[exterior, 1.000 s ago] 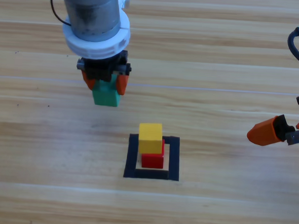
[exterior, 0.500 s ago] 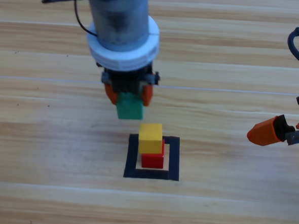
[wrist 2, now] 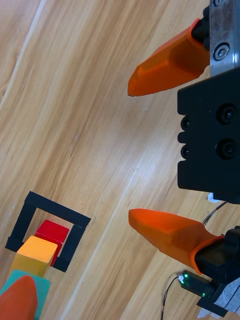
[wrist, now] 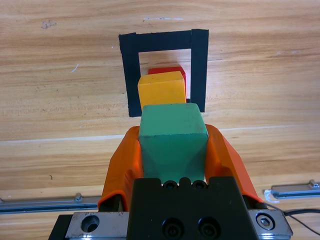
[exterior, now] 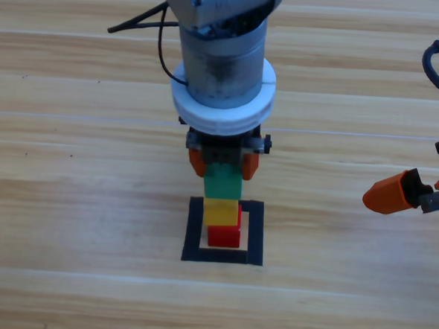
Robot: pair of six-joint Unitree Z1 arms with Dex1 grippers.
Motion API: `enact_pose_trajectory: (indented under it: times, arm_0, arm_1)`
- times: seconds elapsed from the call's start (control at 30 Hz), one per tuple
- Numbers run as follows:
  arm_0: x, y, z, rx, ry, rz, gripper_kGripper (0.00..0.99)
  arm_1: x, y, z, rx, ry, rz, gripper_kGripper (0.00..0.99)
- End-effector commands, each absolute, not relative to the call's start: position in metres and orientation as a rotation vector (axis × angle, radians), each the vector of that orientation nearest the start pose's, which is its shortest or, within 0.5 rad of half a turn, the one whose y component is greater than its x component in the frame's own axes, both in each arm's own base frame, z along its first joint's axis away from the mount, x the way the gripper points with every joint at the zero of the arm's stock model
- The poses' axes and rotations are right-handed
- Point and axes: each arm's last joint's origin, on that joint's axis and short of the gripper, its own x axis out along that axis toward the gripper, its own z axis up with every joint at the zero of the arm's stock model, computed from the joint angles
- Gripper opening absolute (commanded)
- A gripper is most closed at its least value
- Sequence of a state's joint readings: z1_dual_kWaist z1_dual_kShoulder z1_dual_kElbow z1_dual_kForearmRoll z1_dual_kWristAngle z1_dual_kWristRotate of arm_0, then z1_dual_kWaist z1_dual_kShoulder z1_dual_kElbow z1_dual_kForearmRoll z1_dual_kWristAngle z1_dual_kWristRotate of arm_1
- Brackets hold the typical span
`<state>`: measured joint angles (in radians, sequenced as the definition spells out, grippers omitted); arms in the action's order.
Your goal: Stack the blocks in the rectangular block: red at the bottom, yellow in the middle, green on top
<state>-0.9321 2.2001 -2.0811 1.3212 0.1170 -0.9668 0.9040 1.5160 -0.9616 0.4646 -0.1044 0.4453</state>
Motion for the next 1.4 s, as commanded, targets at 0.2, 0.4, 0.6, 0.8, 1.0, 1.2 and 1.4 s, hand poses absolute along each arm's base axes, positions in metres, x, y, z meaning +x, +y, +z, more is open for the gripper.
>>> enact_pose_trajectory:
  times: [0.2,0.4,0.6,0.8,1.0,1.2,1.4]
  arm_0:
    - [0.272,-0.369,0.269,0.010,1.431,0.033,0.064]
    - [0.274,-0.371,0.265,0.022,1.427,0.034,0.064]
    - [0.275,-0.372,0.265,0.021,1.420,0.032,0.064]
    - [0.276,-0.373,0.264,0.023,1.414,0.030,0.064]
    - [0.277,-0.375,0.260,0.028,1.419,0.035,0.064]
    - [0.278,-0.375,0.258,0.033,1.420,0.037,0.064]
    - [0.279,-0.377,0.254,0.038,1.424,0.040,0.064]
  arm_1:
    - [0.171,0.203,0.269,-0.113,1.082,0.487,0.990]
    - [0.171,0.203,0.268,-0.114,1.083,0.486,0.990]
    - [0.171,0.203,0.268,-0.114,1.083,0.486,0.990]
    - [0.171,0.203,0.268,-0.114,1.084,0.486,0.990]
    - [0.171,0.204,0.267,-0.115,1.086,0.486,0.990]
    - [0.172,0.204,0.267,-0.115,1.086,0.486,0.990]
    - [0.172,0.204,0.266,-0.115,1.088,0.487,0.990]
